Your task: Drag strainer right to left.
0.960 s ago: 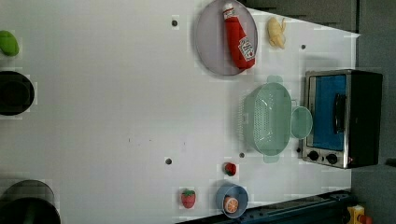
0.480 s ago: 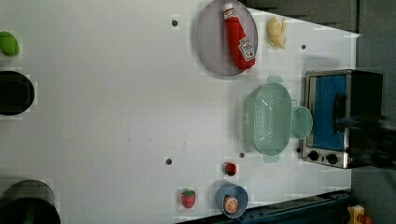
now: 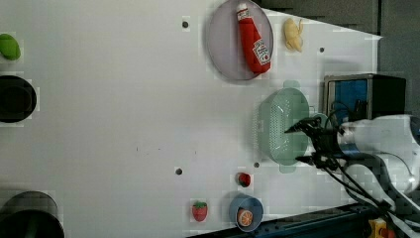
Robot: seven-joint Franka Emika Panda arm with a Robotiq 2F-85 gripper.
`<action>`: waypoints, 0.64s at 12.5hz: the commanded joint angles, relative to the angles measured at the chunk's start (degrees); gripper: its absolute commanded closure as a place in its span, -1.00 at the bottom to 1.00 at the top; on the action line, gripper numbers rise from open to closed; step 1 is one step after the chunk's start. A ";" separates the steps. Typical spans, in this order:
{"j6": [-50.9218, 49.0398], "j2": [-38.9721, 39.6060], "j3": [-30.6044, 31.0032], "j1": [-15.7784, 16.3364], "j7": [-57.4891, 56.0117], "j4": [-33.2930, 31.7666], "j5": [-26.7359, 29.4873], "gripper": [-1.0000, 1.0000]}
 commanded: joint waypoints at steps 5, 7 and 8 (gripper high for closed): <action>19.62 10.98 1.17 1.77 15.97 0.08 -0.52 -1.00; 23.20 13.90 1.17 1.96 15.97 0.10 -0.52 -1.00; 24.17 15.09 1.13 1.96 16.00 0.08 -0.52 -1.00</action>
